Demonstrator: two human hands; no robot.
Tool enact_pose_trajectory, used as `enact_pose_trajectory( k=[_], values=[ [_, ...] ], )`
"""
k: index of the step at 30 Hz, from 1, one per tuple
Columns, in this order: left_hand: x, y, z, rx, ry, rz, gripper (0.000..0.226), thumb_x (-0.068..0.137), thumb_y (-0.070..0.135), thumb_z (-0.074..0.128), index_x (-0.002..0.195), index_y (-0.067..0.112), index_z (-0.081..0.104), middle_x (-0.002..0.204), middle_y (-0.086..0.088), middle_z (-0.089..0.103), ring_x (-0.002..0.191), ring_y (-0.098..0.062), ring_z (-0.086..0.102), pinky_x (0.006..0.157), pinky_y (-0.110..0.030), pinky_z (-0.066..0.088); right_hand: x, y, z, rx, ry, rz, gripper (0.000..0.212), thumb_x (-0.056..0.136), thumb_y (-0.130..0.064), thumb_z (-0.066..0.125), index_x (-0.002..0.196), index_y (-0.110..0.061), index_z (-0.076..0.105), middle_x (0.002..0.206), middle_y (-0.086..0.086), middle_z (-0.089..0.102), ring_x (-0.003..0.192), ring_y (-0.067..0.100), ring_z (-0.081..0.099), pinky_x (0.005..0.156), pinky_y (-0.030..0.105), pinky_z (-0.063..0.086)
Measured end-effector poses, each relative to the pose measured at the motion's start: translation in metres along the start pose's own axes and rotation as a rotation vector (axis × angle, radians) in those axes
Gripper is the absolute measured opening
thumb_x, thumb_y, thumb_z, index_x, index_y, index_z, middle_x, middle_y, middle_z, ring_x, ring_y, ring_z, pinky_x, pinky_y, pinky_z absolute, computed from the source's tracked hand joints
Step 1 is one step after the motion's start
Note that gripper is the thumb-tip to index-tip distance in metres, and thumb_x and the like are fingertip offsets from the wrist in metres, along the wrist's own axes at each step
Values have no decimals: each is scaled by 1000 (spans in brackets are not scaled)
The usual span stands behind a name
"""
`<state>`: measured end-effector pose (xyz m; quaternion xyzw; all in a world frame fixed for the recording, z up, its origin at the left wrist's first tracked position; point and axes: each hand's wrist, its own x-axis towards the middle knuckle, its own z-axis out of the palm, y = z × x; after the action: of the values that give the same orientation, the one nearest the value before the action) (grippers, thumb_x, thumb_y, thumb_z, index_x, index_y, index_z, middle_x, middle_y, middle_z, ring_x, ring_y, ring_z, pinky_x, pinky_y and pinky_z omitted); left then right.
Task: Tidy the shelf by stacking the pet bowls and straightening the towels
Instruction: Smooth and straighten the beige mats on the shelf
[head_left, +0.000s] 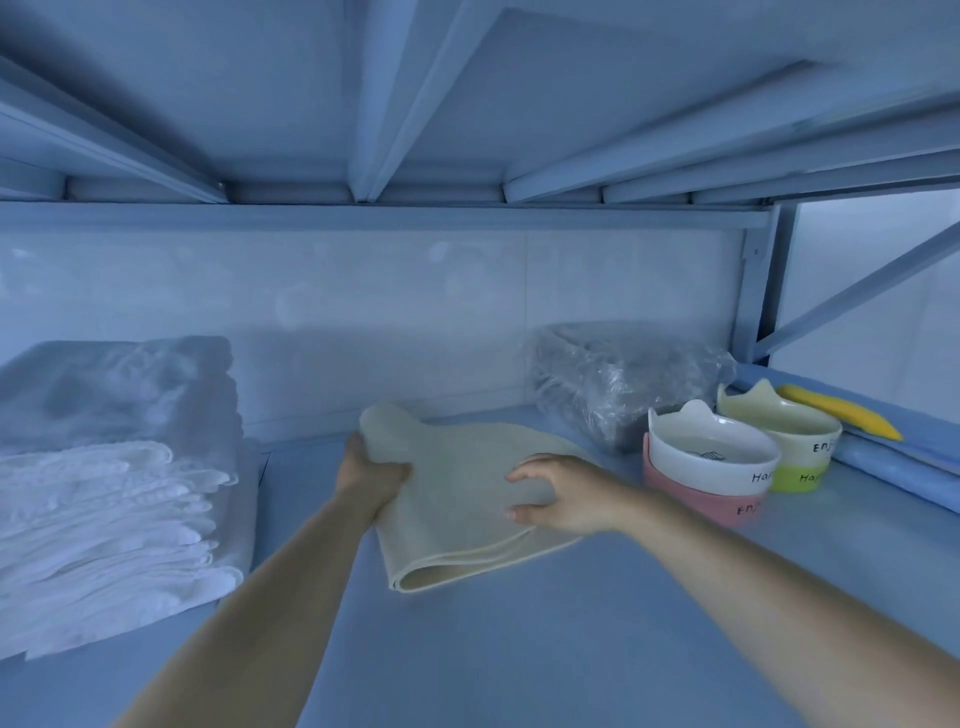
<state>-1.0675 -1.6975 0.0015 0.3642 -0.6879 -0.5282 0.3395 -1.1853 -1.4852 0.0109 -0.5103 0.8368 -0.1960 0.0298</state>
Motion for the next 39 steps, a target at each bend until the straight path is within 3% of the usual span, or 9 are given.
enact_pose_trajectory(
  k=[6, 11, 15, 20, 23, 29, 34, 36, 39],
  values=[
    [1, 3, -4, 21, -193, -39, 80, 73, 16, 77, 132, 7, 25, 120, -13, 51, 100, -28, 54, 82, -38, 48, 2, 3, 4, 38, -123, -27, 77, 58, -54, 78, 128, -39, 47, 138, -23, 38, 127, -2, 37, 104, 21, 35],
    [-15, 3, -5, 269, -262, -1, 99, 67, 14, 79, 137, 10, 9, 92, 4, 46, 86, -19, 51, 60, -30, 48, 5, -1, 14, 69, -150, -117, 74, 58, -53, 78, 125, -36, 52, 135, -25, 41, 123, -8, 38, 102, 13, 29],
    [-22, -2, 2, 442, -229, 199, 99, 70, 10, 71, 145, 21, 7, 122, -6, 50, 102, -23, 50, 76, -26, 40, 5, -5, 20, 76, -85, -169, 57, 61, -48, 77, 114, -32, 63, 126, -22, 55, 113, -11, 47, 98, 12, 35],
    [-12, 1, 10, 393, -199, 426, 92, 75, 10, 66, 146, 31, 12, 136, -5, 46, 119, -26, 48, 85, -21, 33, 4, -17, 28, -23, 95, -267, 36, 63, -40, 67, 98, -29, 70, 109, -15, 67, 101, -2, 58, 90, 18, 45],
    [-2, 0, 12, 459, -144, 377, 88, 75, 11, 64, 146, 28, 14, 137, -10, 45, 121, -29, 47, 87, -24, 36, 6, -21, 28, -82, 175, -264, 35, 72, -39, 66, 105, -30, 68, 116, -12, 65, 107, 6, 58, 92, 25, 46],
    [-9, -14, 12, 615, -130, 268, 71, 81, 35, 63, 142, 21, 29, 142, -14, 28, 122, -29, 44, 100, -25, 32, -2, -4, 31, -86, 118, -179, 40, 83, -49, 61, 117, -30, 63, 130, -9, 57, 121, 7, 50, 97, 19, 36],
    [-28, -3, -4, 899, -506, 450, 84, 67, 73, 56, 140, 42, 28, 156, 3, -6, 143, -21, -11, 116, -36, 5, -10, 6, 22, -70, 77, -197, 36, 82, -37, 65, 115, -23, 65, 127, -7, 60, 120, 7, 52, 102, 20, 37],
    [-35, 1, -15, 956, -703, 451, 88, 58, 76, 61, 136, 49, 31, 156, 13, -5, 142, -15, -16, 115, -35, 5, -13, 9, 18, -90, 107, -176, 37, 78, -33, 67, 113, -22, 66, 126, -7, 61, 120, 6, 52, 102, 17, 35],
    [-40, 6, -23, 936, -725, 523, 64, 72, 49, 70, 129, 48, 42, 154, 10, 14, 142, -9, -2, 112, -26, 10, -14, 10, 16, -92, 133, -163, 41, 74, -29, 69, 114, -23, 66, 129, -7, 59, 120, 3, 51, 99, 10, 30]
  ],
)
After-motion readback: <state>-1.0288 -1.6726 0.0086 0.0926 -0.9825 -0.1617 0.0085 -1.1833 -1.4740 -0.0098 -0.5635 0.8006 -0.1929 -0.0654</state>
